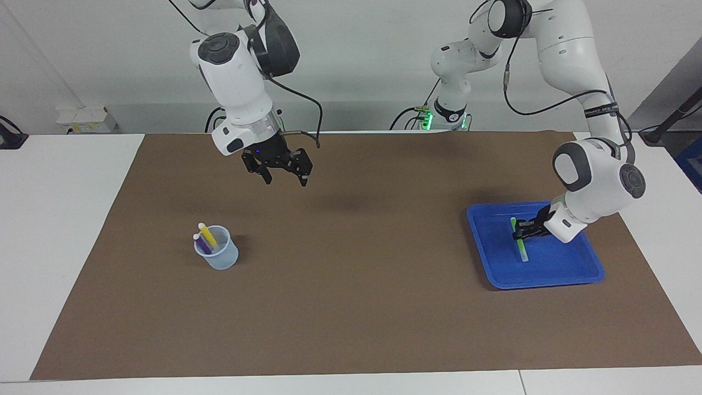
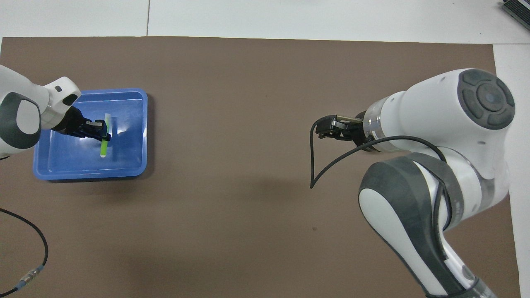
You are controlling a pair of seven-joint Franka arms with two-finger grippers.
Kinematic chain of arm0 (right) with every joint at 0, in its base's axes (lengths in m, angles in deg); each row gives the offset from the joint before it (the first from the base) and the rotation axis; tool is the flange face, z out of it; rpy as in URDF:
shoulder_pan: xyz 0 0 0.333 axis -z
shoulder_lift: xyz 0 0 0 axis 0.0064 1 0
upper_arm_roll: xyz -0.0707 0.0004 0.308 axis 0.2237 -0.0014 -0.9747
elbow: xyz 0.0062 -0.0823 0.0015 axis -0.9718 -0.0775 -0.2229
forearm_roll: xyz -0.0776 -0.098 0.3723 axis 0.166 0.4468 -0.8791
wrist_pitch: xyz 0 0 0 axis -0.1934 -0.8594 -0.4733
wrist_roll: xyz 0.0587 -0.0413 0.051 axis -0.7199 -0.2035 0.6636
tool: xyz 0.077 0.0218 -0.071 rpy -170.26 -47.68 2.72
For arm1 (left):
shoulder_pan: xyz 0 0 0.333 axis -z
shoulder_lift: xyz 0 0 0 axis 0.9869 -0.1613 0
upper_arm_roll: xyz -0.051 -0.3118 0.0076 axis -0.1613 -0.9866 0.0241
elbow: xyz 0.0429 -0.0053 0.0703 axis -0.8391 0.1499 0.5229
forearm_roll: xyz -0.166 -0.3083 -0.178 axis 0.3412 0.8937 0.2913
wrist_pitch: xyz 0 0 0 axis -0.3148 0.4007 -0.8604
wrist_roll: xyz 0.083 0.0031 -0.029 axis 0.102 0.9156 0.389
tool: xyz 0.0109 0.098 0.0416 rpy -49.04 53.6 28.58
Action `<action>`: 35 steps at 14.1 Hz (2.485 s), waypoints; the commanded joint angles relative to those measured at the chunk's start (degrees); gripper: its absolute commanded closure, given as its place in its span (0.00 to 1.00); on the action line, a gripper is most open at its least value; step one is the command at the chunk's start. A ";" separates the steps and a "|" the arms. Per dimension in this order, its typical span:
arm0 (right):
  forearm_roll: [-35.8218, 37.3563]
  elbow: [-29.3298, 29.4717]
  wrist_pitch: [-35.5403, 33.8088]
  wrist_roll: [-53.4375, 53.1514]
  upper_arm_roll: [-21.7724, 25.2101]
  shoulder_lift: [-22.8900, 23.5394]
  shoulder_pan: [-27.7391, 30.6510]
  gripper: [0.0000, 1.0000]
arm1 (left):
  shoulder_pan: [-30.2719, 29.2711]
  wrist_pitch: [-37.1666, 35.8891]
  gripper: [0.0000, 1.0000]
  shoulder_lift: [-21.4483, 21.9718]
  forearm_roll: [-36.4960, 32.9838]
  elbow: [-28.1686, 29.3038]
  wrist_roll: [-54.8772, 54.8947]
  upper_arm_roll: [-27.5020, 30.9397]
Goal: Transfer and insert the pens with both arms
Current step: 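Lift the green pen toward the right gripper while the right gripper approaches, then grasp the green pen with the right gripper beside the left gripper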
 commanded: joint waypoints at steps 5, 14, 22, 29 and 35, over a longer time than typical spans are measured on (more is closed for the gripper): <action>-1.32 -1.59 0.31 -1.72 -0.41 -1.58 0.66 0.01 | 2.09 -7.44 1.00 2.74 12.12 0.29 -18.87 0.16; -6.33 -2.73 11.97 -16.46 -0.41 -0.80 -3.11 0.01 | 11.22 -8.86 1.00 10.65 23.28 1.00 -60.64 -0.01; -10.46 -5.71 29.82 -39.06 -0.41 2.19 -11.46 0.01 | 22.03 4.32 1.00 12.41 36.38 6.79 -69.80 -0.01; -10.37 -8.09 31.77 -43.74 -0.33 3.51 -15.68 0.02 | 26.35 12.24 1.00 11.97 42.81 7.24 -76.40 -0.10; -10.28 -8.71 32.99 -41.46 -0.24 3.69 -14.81 0.10 | 28.11 9.70 1.00 12.50 43.08 7.76 -75.87 -0.19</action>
